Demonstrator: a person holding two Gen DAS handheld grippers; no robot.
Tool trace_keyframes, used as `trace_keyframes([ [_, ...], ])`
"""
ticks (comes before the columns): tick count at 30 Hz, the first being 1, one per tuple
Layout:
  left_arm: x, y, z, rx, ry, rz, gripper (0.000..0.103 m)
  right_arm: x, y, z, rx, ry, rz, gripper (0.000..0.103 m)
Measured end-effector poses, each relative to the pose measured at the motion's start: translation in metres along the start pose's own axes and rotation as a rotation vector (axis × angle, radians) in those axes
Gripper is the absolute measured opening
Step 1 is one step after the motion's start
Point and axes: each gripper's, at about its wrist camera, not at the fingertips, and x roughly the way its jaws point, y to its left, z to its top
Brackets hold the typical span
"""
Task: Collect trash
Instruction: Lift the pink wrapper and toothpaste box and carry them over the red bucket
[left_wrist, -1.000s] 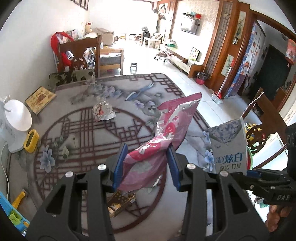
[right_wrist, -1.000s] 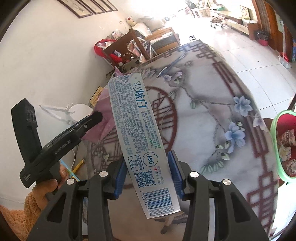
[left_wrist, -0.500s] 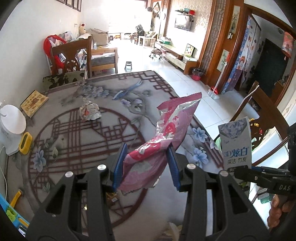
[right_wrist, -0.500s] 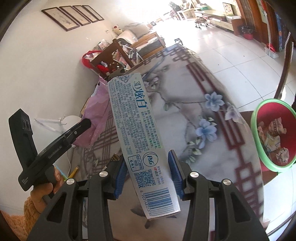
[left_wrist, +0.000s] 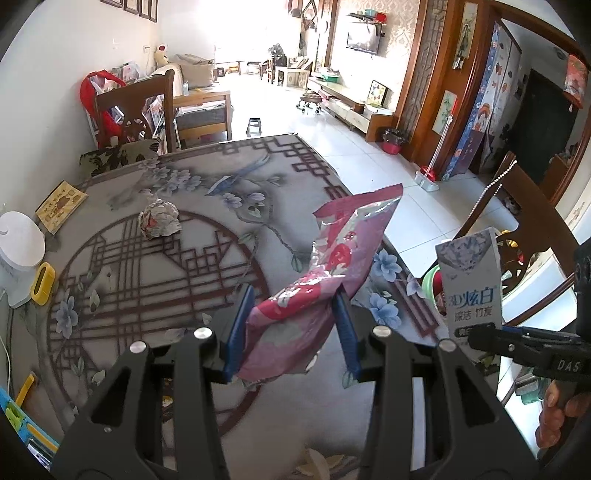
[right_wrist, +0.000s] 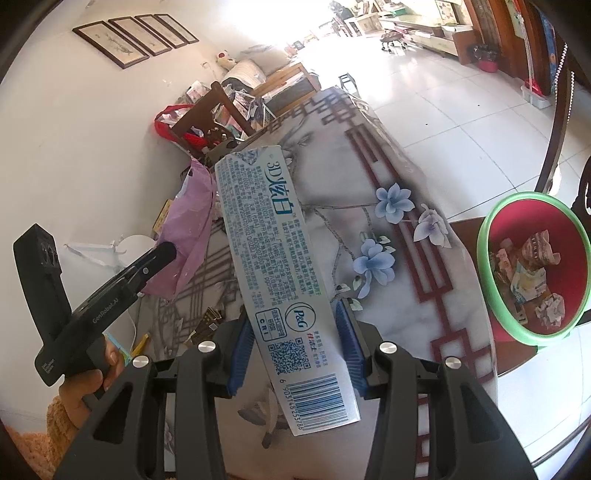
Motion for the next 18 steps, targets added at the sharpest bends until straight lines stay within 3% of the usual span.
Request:
trace_keyframes([
  [18, 0.011, -0.05, 0.012, 0.047, 0.003, 0.002, 0.042, -0.025, -0.038, 0.011, 0.036, -0.028, 0.013, 0.043],
])
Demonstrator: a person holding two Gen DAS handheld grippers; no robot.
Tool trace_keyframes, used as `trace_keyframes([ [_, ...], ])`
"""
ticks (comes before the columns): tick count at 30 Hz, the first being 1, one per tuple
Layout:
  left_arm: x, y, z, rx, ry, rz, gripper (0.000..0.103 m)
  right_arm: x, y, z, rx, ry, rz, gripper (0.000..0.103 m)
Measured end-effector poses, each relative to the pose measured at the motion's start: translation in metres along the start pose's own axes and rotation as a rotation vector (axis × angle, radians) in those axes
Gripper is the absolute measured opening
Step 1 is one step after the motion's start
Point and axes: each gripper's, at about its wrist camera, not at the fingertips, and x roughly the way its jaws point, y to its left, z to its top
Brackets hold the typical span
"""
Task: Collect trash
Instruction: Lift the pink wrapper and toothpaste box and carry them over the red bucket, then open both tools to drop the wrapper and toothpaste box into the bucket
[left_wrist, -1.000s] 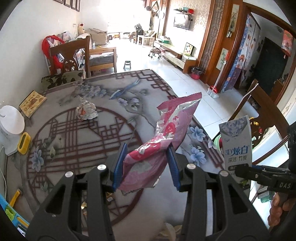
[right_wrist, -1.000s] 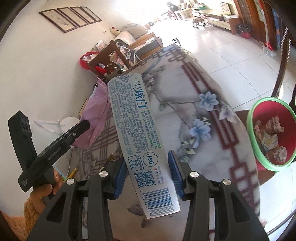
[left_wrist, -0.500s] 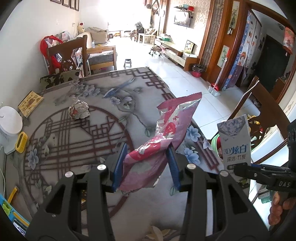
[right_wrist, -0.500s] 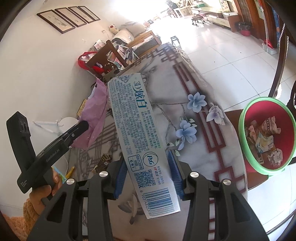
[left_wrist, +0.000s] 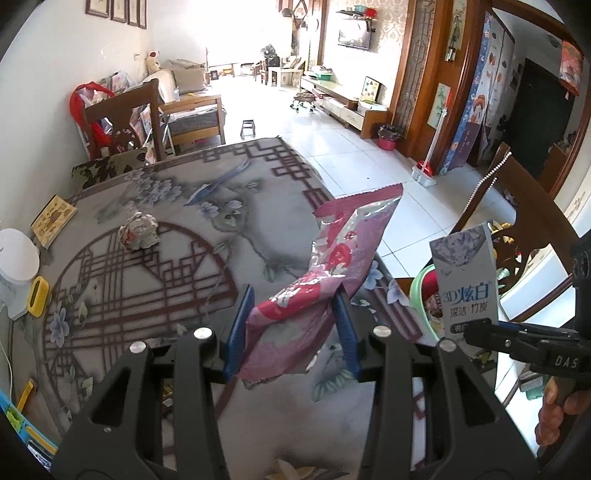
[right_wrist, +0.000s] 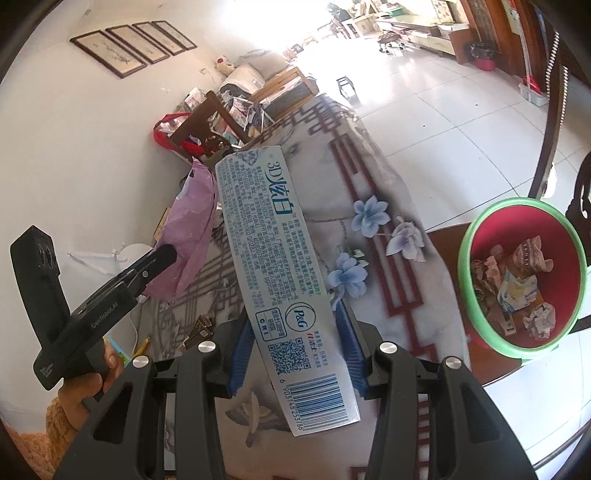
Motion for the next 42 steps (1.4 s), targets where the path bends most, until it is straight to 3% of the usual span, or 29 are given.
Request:
trace_keyframes([
  [13, 0.031, -0.079, 0.014, 0.12, 0.043, -0.095, 0.042, -0.04, -0.072, 0.003, 0.132, -0.07, -0.055, 0.042],
  [28, 0.099, -0.196, 0.03, 0.268, 0.157, -0.253, 0.042, -0.097, -0.184, 0.021, 0.317, -0.198, -0.254, 0.039],
  [41, 0.142, -0.248, 0.025, 0.361, 0.229, -0.276, 0.043, -0.1, -0.218, 0.027, 0.371, -0.23, -0.29, 0.041],
  [42, 0.144, -0.25, 0.026, 0.366, 0.23, -0.278, 0.051, -0.1, -0.219, 0.028, 0.369, -0.232, -0.294, 0.042],
])
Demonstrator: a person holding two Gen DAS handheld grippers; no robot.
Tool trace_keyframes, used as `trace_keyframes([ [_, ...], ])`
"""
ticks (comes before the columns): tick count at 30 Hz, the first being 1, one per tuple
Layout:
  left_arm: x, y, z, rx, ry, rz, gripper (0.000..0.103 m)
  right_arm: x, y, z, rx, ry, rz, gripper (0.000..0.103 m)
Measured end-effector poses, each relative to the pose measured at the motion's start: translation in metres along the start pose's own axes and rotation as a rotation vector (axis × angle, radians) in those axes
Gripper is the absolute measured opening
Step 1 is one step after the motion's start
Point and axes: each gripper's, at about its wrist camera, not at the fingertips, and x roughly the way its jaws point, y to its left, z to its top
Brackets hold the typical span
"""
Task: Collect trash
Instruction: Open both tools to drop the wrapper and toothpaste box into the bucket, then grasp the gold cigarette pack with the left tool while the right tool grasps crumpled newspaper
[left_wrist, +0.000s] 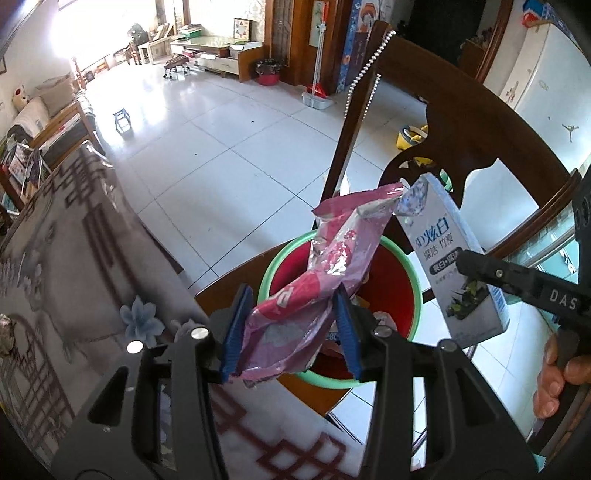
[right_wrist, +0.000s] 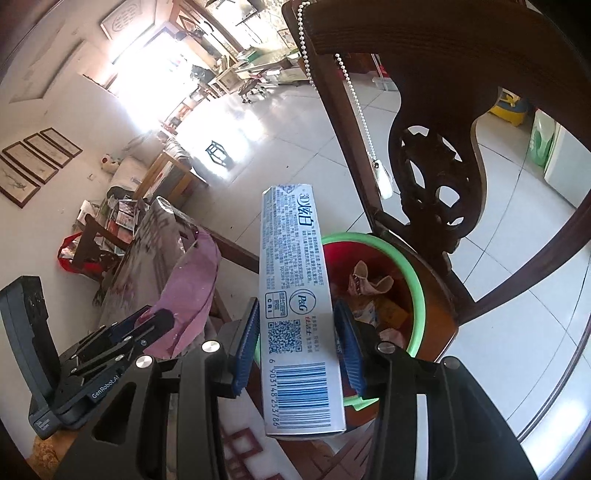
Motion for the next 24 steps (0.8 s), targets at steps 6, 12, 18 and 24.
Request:
trace_keyframes([
  [6, -0.002, 0.003, -0.003, 0.013, -0.023, 0.025, 0.075, -0.006, -0.003, 0.001, 0.008, -0.027, -0.014, 0.056],
  [12, -0.047, 0.042, -0.024, -0.099, -0.098, 0.043, 0.075, -0.015, 0.011, -0.009, -0.019, -0.019, -0.004, 0.056],
  [18, -0.103, 0.101, -0.068, -0.234, -0.162, 0.126, 0.075, -0.008, 0.068, -0.033, -0.132, 0.029, 0.048, 0.056],
  [24, -0.154, 0.168, -0.129, -0.321, -0.19, 0.224, 0.079, 0.011, 0.139, -0.068, -0.242, 0.103, 0.108, 0.057],
])
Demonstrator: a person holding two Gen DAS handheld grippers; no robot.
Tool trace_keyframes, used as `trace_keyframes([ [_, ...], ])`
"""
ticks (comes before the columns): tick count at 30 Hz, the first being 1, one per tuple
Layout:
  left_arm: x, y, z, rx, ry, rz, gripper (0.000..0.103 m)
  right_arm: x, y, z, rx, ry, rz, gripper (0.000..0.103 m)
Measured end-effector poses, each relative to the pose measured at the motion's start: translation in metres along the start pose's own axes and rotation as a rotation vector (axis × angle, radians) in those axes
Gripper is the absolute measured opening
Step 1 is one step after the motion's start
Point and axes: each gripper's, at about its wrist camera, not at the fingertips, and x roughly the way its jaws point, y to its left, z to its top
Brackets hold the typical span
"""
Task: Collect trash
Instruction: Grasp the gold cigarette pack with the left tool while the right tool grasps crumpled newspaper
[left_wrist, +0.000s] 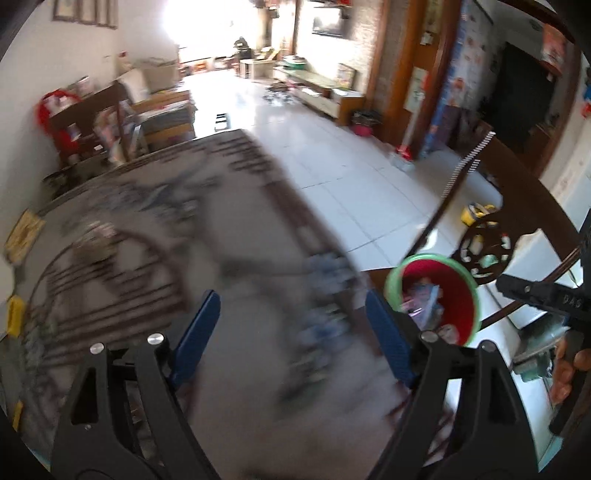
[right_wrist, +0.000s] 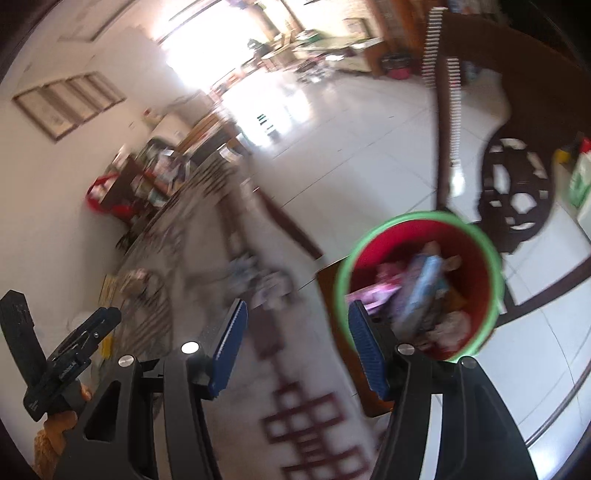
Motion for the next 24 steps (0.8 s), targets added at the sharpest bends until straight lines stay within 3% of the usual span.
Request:
trace_keyframes([
  [6, -0.025, 0.101, -0.049, -0.075, 0.022, 0.06, 0.084, 0.048, 0.09, -0.032, -0.125, 0.107, 0.066, 0.057],
  [11, -0.024, 0.159, -0.095, 0.01, 0.113, 0.123, 0.084, 0.079, 0.15, -0.056, -0.201, 0.174, 0.09, 0.057],
  [15, 0.001, 0.182, -0.126, 0.056, 0.216, 0.1, 0.084, 0.096, 0.185, -0.069, -0.234, 0.196, 0.099, 0.063],
  [24, 0.036, 0.21, -0.145, 0.006, 0.269, 0.031, 0.084, 0.131, 0.243, -0.081, -0.299, 0.237, 0.074, 0.063],
])
